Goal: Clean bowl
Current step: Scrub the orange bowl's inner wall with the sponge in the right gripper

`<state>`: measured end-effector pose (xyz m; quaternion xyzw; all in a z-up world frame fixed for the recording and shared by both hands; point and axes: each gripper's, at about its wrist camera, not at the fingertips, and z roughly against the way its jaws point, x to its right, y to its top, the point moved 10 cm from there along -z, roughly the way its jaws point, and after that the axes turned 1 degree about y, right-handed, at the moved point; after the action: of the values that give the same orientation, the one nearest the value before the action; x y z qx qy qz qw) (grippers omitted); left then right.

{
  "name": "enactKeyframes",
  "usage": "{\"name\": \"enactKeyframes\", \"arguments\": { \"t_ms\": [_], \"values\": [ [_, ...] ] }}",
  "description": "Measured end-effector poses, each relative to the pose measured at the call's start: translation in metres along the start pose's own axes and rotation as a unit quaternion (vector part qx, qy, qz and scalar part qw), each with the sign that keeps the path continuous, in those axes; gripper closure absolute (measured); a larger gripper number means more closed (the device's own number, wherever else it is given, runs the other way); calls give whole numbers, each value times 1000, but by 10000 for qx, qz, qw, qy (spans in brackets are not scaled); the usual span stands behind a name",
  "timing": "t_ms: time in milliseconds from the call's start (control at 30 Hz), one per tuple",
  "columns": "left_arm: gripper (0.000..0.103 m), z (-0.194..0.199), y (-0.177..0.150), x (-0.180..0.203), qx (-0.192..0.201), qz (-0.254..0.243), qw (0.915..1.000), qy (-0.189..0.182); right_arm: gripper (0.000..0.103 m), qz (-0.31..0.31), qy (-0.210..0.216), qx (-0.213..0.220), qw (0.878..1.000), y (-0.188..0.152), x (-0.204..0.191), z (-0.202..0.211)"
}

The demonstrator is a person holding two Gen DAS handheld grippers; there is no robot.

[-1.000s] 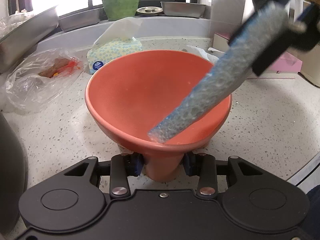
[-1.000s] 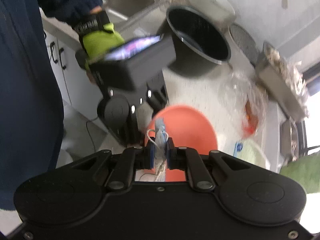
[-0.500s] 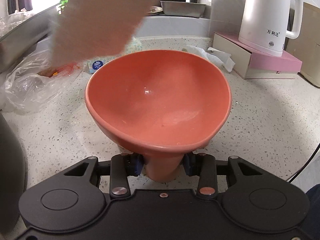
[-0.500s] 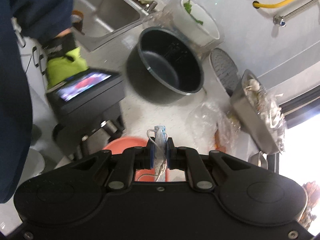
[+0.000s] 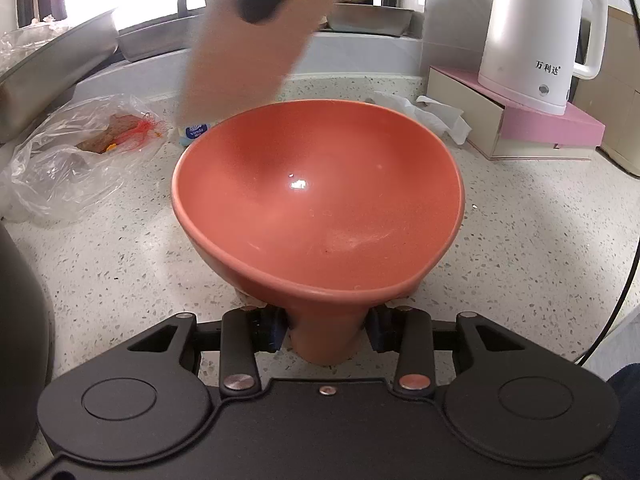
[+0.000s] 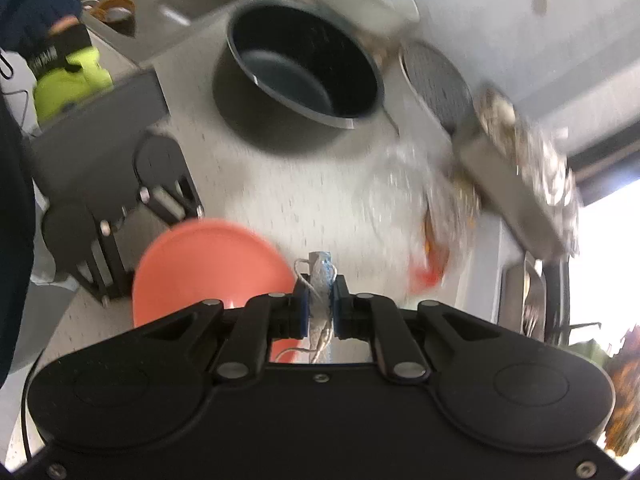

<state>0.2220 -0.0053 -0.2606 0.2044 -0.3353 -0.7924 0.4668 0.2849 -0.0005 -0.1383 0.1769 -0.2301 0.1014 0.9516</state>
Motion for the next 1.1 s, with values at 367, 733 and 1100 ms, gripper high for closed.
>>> {"name": "enactKeyframes", "arguments": {
  "t_ms": [367, 733, 1100],
  "values": [
    [65, 0, 0, -1, -39, -40, 10000, -36, 91, -581, 40, -541, 9968, -73, -15, 1],
    [65, 0, -1, -1, -11, -30, 10000, -54, 91, -370, 502, -815, 9947, -94, -81, 17],
    [64, 2, -3, -1, 245, 14, 9997, -11, 91, 136, 748, -526, 9957, -53, -119, 37]
  ]
}}
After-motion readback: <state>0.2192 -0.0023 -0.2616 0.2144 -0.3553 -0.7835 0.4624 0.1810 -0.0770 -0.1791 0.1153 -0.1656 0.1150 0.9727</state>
